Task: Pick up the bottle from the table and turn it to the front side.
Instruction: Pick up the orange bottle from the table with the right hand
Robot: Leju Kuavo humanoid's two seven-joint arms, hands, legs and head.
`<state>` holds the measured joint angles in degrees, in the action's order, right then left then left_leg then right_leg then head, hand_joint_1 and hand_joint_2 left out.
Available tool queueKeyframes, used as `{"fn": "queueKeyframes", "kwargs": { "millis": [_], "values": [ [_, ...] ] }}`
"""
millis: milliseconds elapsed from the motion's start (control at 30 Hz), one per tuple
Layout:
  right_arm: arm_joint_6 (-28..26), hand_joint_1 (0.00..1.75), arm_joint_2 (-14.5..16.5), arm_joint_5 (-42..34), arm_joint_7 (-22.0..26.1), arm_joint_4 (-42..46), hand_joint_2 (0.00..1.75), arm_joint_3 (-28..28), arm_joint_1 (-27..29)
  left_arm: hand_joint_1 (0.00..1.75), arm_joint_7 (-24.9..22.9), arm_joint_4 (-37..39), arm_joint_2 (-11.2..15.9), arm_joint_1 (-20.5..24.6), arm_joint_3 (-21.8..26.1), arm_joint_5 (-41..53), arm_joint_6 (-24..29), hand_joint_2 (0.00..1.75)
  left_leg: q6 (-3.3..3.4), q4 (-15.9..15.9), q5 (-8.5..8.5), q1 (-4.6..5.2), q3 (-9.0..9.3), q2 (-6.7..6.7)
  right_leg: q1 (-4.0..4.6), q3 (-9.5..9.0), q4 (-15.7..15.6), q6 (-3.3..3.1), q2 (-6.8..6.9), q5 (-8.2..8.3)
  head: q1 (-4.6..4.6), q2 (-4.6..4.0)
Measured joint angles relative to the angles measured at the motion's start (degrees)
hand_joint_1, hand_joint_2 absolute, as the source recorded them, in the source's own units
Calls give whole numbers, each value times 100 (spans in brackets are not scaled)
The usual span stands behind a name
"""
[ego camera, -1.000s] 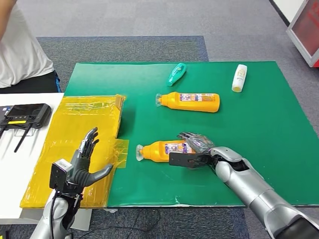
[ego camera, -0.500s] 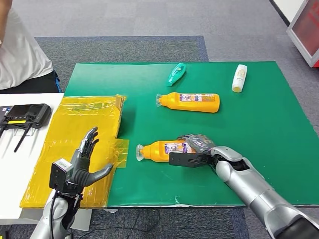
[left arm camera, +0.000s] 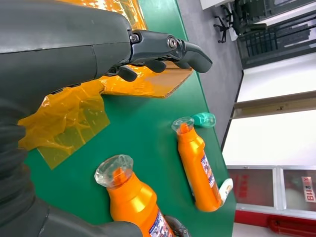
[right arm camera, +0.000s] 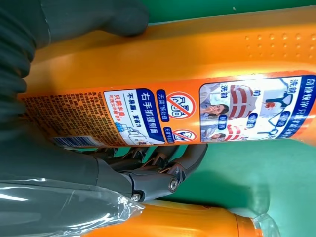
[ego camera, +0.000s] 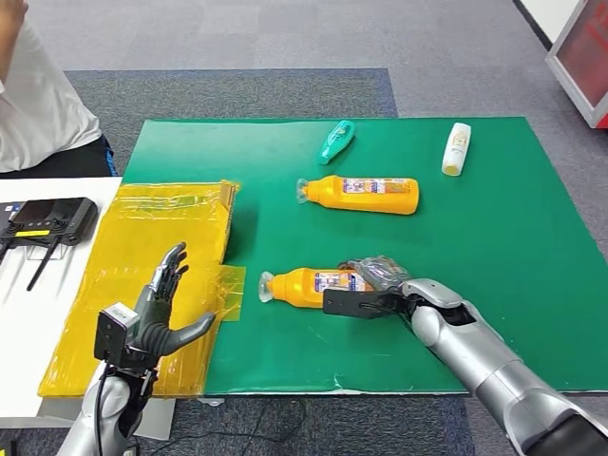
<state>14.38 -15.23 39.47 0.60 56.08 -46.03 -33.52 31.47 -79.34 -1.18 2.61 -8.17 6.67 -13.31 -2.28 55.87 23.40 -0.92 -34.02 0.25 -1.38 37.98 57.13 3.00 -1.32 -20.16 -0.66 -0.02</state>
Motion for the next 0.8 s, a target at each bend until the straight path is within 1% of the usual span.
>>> {"fn": "queueKeyframes", "kwargs": {
  "millis": [200,300,367,467,600,733,800],
  "values": [
    [9,175,-3,-12,14,0,175,0,1,0,-1,0,0,6,0,0,-1,175,0,0,0,0,0,0,0,0,0,0,0,0,0,0],
    [-34,175,-16,-167,182,1,175,29,23,0,0,0,1,21,0,-7,-12,175,0,0,0,0,0,0,0,0,0,0,0,0,1,0],
    [-122,175,-73,-485,522,37,175,123,118,0,20,0,5,40,-1,-38,-37,175,0,0,0,0,-1,-2,0,1,0,0,2,0,1,0],
    [-252,175,-221,-1119,1219,223,175,416,417,0,75,0,31,74,-2,-97,-86,175,2,0,1,0,-7,-5,-1,2,0,1,6,0,0,0],
    [-264,175,-342,-1591,1711,481,175,788,782,0,119,0,62,114,-2,-148,-105,175,4,0,3,0,-12,-6,-1,7,0,2,8,-2,1,0],
    [-54,175,-360,-2585,2657,834,175,1424,1267,0,196,0,99,141,-8,-224,-122,175,5,0,3,0,-21,-7,-1,13,0,2,11,-2,1,0],
    [176,175,-326,-3012,2980,1025,175,1826,1483,0,218,0,115,156,-12,-258,-122,175,5,0,4,0,-23,-6,-1,14,0,2,11,-3,0,0]
  ]
}}
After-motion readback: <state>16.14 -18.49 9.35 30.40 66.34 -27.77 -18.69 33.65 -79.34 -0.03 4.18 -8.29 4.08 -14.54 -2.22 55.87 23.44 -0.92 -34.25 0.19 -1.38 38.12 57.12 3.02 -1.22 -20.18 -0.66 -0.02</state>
